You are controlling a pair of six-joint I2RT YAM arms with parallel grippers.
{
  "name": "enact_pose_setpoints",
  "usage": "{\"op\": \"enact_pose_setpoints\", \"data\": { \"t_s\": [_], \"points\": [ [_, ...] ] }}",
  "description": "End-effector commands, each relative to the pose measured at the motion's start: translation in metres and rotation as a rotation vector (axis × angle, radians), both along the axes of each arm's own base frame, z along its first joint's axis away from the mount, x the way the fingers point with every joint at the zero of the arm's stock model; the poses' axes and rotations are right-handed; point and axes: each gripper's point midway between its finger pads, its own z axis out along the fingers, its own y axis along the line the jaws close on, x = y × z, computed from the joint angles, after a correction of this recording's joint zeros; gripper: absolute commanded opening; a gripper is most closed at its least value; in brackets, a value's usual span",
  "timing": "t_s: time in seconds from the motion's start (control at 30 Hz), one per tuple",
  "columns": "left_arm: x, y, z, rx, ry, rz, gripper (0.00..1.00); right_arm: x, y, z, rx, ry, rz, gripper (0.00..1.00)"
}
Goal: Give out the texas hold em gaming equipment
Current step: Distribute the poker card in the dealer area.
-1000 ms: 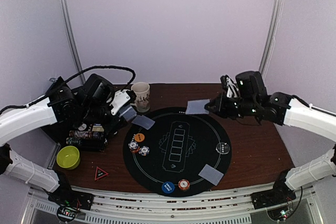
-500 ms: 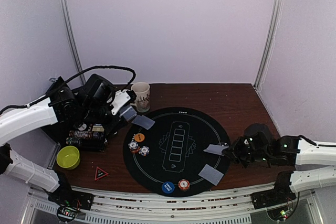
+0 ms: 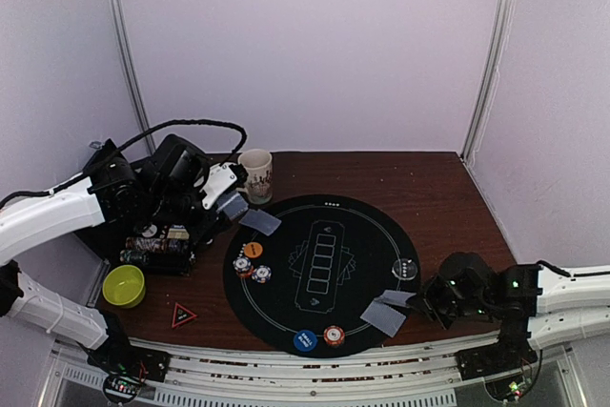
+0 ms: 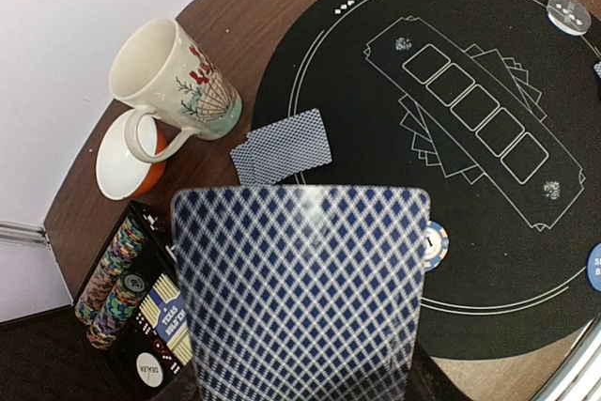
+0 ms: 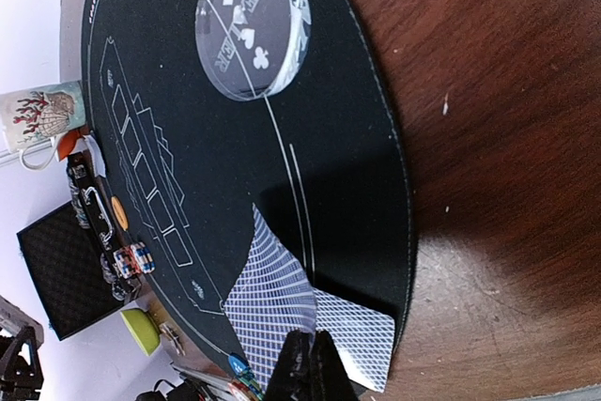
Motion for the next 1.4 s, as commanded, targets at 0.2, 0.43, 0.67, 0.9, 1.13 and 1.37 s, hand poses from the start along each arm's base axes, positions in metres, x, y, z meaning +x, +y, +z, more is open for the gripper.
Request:
{"op": "enact_pose_setpoints", "data": {
  "t_s": [0.2, 0.43, 0.67, 0.9, 1.13, 1.37],
  "points": [
    [0.006, -0.003, 0.017, -0.036, -0.057, -0.006, 0.52, -0.006, -0.002, -0.001, -0.007, -0.002, -0.017, 0.0],
    [0.004, -0.003, 0.015, -0.038, -0.052, -0.013, 0.52, -0.009, 0.005, -0.004, -0.02, 0.009, 0.006, 0.0],
    [0.001, 0.0, 0.017, -0.046, -0.059, -0.014, 0.52, -0.016, 0.004, -0.009, -0.042, 0.059, 0.016, 0.23],
    [-0.001, 0.001, 0.018, -0.049, -0.06, -0.016, 0.52, -0.024, 0.0, -0.018, -0.054, 0.11, 0.013, 0.25],
    [-0.002, 0.004, 0.016, -0.043, -0.063, -0.016, 0.52, -0.037, -0.006, -0.035, -0.029, 0.175, 0.004, 0.04],
    [-0.003, 0.003, 0.016, -0.044, -0.059, -0.023, 0.52, -0.028, -0.003, -0.017, -0.027, 0.089, 0.038, 0.01]
  ]
}}
